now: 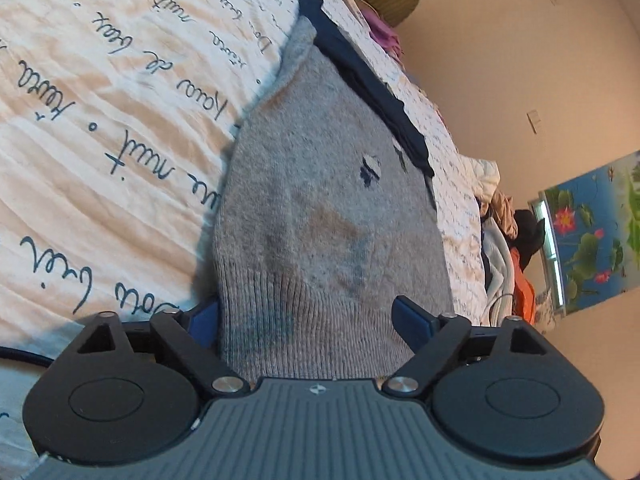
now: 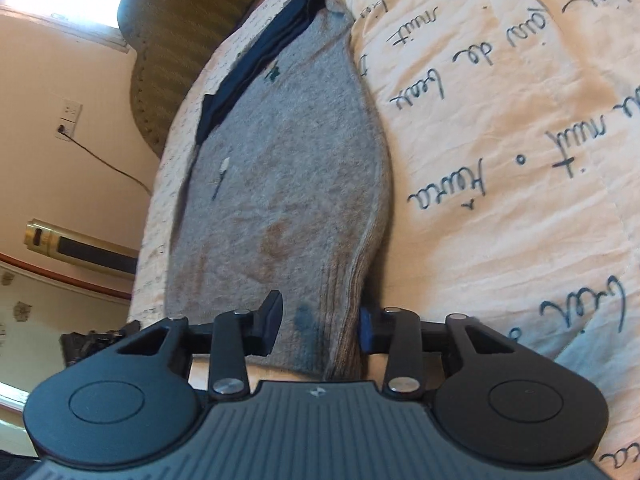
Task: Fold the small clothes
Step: 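Grasp the grey sweater hem with both grippers, then lift the held hem with both grippers and fold it toward the navy band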
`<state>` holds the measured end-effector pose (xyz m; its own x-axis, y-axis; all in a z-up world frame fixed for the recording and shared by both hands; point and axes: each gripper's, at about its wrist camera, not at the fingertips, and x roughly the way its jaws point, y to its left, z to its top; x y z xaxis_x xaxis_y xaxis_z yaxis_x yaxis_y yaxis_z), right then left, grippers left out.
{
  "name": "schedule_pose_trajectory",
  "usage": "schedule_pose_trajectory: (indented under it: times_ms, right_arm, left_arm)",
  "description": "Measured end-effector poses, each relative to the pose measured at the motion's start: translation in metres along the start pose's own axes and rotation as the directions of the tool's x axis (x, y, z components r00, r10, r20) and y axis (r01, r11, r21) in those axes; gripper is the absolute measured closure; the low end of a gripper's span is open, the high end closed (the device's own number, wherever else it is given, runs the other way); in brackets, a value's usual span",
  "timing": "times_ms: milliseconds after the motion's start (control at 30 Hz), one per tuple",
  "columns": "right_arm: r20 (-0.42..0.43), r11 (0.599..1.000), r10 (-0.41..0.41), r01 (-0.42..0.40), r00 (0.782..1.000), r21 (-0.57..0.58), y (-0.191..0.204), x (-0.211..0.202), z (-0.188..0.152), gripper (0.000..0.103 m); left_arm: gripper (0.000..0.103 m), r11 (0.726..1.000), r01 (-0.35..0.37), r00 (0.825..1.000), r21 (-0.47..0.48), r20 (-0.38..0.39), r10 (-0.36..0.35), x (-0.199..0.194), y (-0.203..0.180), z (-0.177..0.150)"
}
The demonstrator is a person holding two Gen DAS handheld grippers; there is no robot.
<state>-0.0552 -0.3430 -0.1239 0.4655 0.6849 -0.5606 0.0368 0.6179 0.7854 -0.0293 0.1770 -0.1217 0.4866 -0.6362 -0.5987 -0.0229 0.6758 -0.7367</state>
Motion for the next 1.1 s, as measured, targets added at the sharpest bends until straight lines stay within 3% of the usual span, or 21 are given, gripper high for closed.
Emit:
schedule_pose_trajectory:
  times_ms: [100,167,333,467,533,567,800,967,1100]
  right_arm:
    - [-0.018,1.0,0.026,-0.026,1.0,0.009,-0.003,0.003,-0.001,0.066]
    - [-0.024,0.999,0.041,-0.04,0.999,0.033,-0.009,0.006,0.0,0.066]
    - [-0.023,0.99,0.103,-0.1,0.994,0.1,-0.023,0.003,0.003,0.066]
    - [-0.031,0.991,0.098,-0.094,0.995,0.1,-0.026,0.003,0.004,0.075]
    - [-0.028,0.992,0.083,-0.08,0.996,0.099,-0.027,0.002,0.004,0.093]
    - [-0.028,0.993,0.071,-0.068,0.997,0.094,-0.027,0.004,0.004,0.095]
    - [-0.002,0.993,0.094,-0.094,0.996,0.077,-0.022,-0.002,0.003,0.096]
    - [0.048,0.984,0.17,-0.172,0.984,0.05,-0.003,-0.018,0.019,0.096]
    - [0.118,0.97,0.239,-0.241,0.964,0.007,0.014,-0.031,0.05,0.096]
  left_arm:
    - [0.031,1.0,0.008,1.0,-0.02,-0.028,-0.009,0.005,0.005,0.0]
    - [0.047,0.999,0.001,0.999,-0.041,-0.037,-0.002,0.007,0.009,0.001]
    - [0.077,0.993,-0.023,0.998,-0.112,-0.055,0.017,0.009,0.023,0.006]
    - [0.077,0.995,-0.044,0.997,-0.092,-0.066,0.038,0.011,0.02,0.008]
    - [0.077,0.996,-0.059,0.996,-0.066,-0.072,0.054,0.012,0.016,0.01]
    - [0.078,0.996,-0.064,0.996,-0.06,-0.071,0.059,0.013,0.015,0.01]
    - [0.092,0.996,-0.087,0.994,-0.014,-0.069,0.086,0.013,0.007,0.012]
    - [0.092,1.0,0.03,0.999,-0.001,-0.018,-0.03,0.0,-0.014,0.027]
    - [0.092,0.993,0.113,0.993,0.022,0.038,-0.114,-0.007,-0.036,0.055]
